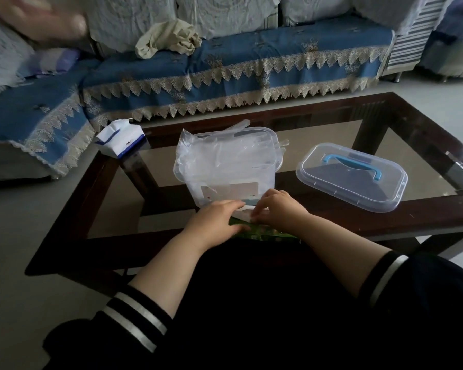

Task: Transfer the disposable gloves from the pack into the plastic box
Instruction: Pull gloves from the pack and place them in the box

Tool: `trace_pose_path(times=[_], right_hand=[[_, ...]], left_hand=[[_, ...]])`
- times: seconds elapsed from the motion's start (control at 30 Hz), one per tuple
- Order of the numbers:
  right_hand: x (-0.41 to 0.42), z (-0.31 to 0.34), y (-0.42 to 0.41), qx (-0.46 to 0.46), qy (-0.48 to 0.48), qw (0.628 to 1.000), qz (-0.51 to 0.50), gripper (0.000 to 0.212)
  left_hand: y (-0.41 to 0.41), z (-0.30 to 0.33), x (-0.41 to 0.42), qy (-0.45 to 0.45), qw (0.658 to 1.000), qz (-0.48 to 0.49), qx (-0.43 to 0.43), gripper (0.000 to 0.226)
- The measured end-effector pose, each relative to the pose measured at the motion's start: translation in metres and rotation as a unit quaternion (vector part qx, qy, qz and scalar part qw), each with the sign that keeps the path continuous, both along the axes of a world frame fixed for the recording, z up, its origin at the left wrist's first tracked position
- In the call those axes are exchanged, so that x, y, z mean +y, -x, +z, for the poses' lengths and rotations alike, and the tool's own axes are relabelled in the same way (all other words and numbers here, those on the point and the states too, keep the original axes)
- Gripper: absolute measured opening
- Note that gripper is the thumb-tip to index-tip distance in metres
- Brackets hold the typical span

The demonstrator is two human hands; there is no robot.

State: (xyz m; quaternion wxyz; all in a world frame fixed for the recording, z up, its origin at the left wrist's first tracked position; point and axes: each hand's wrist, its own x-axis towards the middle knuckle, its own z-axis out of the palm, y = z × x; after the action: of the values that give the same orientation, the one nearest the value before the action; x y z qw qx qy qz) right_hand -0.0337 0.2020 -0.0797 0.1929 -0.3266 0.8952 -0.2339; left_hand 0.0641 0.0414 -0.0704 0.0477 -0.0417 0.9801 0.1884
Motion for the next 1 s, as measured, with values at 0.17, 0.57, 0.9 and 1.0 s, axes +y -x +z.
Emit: trace_pose_path(times=[0.17,0.57,0.9,1.0], right_hand=[[-0.008,-0.006,-0.003,0.003,0.004,0.999,-0.034,0.017],[0.000,0.005,-0.011,-0.055,0.097,0.990,-0.086,0.021],[0.004,0.002,-0.010,-0.061,0.082,0.993,-0.062,0.032],[-0.003,-0.001,-0.017,-0.041,0.080,0.992,-0.084,0.012]], left_hand=[[0.011,-0.015,0.002,0.034,0.999,-0.019,-0.038,0.075],[0.014,-0.025,0.001,-0.068,0.997,0.021,-0.036,0.065],[0.011,-0.023,0.004,-0.093,0.994,0.023,-0.049,0.064],[0.010,-0.024,0.004,-0.103,0.994,0.027,-0.041,0.061]])
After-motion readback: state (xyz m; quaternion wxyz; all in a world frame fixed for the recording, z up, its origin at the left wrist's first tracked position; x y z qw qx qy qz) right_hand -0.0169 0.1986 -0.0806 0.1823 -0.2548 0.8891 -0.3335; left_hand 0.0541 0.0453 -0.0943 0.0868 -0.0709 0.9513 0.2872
